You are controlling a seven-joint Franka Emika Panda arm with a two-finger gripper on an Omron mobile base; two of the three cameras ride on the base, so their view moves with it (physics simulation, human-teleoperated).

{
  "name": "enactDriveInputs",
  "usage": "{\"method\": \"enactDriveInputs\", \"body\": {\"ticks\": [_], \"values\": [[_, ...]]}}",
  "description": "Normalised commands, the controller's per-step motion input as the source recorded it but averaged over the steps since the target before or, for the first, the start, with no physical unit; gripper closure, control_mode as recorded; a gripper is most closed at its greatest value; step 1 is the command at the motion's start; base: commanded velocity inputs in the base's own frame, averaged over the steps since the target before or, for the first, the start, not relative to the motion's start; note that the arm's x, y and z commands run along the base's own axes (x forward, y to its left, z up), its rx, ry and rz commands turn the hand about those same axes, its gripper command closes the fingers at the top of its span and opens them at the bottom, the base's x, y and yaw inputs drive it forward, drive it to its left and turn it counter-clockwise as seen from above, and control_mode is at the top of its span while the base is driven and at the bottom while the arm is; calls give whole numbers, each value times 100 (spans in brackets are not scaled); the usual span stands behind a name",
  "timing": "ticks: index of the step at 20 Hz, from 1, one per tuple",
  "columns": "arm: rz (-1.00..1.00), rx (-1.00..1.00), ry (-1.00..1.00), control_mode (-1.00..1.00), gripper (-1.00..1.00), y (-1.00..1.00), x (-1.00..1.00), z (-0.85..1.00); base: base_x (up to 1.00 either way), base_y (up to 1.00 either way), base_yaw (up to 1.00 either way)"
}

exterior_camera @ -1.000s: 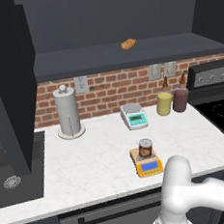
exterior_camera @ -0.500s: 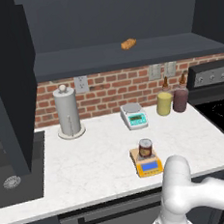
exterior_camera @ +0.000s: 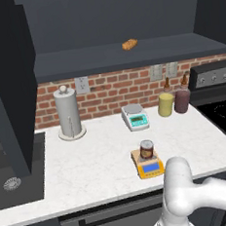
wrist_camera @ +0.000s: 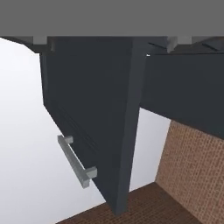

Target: Pick the canned food and place it on the digital scale for weighing, and close the cabinet.

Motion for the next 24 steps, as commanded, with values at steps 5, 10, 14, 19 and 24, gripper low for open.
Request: {"method": "enactDriveInputs", "body": {"ticks": [5, 10, 14, 19, 24], "values": [[-3, -18, -13, -100, -100, 31, -54, 34, 0, 0, 0], [-19, -20, -10, -100, -100, 48, -47, 30, 0, 0, 0], [-34, -23, 0, -100, -100, 81, -23, 20, 0, 0, 0], [-36, -18, 1, -100, -100, 85, -21, 12, 0, 0, 0], [-43, -9, 5, -100, -100, 93, -9, 0, 0, 0, 0]]}}
